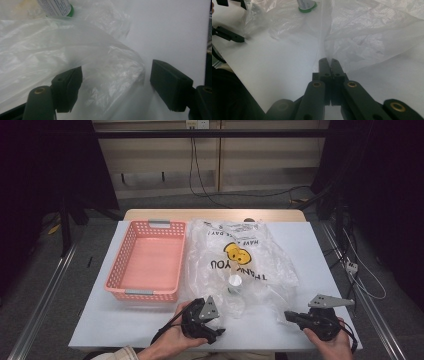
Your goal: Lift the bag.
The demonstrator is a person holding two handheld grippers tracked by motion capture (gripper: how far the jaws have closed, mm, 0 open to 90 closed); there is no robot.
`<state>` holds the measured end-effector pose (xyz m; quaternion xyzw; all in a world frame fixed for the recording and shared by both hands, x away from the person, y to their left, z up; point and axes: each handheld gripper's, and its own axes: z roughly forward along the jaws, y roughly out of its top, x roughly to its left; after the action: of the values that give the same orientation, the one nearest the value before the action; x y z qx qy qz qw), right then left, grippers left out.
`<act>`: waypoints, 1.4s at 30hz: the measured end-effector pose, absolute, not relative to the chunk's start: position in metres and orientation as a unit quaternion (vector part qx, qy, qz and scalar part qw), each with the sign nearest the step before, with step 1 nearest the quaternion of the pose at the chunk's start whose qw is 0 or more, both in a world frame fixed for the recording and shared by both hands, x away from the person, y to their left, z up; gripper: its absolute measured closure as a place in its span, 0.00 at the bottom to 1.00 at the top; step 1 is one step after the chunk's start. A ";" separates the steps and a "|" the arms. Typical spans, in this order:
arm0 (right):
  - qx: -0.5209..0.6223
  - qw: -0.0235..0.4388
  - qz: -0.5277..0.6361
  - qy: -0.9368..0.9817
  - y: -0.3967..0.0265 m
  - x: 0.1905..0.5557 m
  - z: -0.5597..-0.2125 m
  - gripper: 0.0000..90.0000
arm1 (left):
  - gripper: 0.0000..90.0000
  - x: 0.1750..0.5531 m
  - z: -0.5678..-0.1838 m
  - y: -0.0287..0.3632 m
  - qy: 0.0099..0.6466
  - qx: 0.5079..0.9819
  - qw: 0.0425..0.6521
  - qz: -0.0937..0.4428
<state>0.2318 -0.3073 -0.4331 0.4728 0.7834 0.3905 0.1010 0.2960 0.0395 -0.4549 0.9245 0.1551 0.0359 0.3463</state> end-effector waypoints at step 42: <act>0.478 0.118 0.450 0.745 -0.316 0.249 -0.406 1.00 | 1.00 0.327 -0.383 0.104 0.233 0.845 0.479 0.034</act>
<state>0.2495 -0.3156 -0.4061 0.4780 0.7452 0.4498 0.1179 0.3273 0.1035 -0.3829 0.8454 0.2334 0.0344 0.4791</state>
